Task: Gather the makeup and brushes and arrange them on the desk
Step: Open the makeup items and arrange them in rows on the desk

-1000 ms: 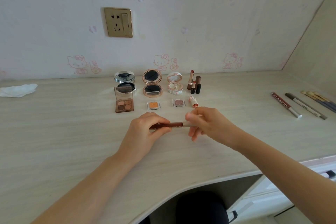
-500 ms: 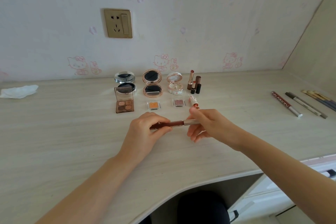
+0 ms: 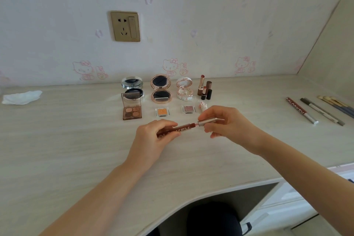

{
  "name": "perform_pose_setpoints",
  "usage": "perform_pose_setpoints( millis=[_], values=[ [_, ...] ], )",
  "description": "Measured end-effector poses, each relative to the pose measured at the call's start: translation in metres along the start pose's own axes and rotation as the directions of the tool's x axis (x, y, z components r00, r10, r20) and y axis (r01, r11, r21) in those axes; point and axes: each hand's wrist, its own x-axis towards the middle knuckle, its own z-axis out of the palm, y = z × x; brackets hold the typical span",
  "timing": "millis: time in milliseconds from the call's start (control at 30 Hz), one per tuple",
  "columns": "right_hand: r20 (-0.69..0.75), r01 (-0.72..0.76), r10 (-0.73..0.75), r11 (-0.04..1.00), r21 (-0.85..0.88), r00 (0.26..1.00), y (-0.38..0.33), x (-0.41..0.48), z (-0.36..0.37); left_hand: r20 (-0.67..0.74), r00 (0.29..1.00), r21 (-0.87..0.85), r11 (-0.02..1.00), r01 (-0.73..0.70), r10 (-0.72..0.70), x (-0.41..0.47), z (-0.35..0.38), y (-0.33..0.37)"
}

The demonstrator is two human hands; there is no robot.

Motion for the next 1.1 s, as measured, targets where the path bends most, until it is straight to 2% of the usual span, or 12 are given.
perform_pose_setpoints(
  millis=[100,333,467,600,733,933,1100],
  values=[
    [-0.018,-0.023,0.025,0.997,0.071,1.0,0.0,0.0,-0.003,0.037,0.997,-0.058,0.995,0.076,-0.074,-0.001,0.003,0.004],
    [-0.098,-0.061,0.086,0.971,0.229,0.991,0.004,0.006,-0.023,0.166,0.986,-0.002,1.0,0.012,-0.012,0.001,0.014,0.015],
    [-0.039,-0.138,0.16,0.934,0.328,0.986,0.006,0.012,-0.041,0.321,0.946,0.159,0.981,-0.108,0.052,0.002,0.025,0.026],
    [-0.065,-0.141,0.179,0.913,0.383,0.982,0.006,0.019,-0.056,0.432,0.889,0.196,0.945,-0.261,0.156,0.005,0.045,0.044],
    [-0.116,-0.125,0.172,0.934,0.334,0.978,0.005,0.025,-0.067,0.472,0.844,0.206,0.899,-0.388,0.256,0.01,0.07,0.05],
    [-0.175,-0.151,0.189,0.966,0.208,0.966,0.013,0.036,-0.081,0.554,0.771,0.302,0.787,-0.537,0.313,0.021,0.097,0.047],
    [-0.207,-0.169,0.194,0.977,0.132,0.959,0.024,0.05,-0.087,0.548,0.753,0.358,0.712,-0.604,0.363,0.032,0.107,0.045]
  ],
)
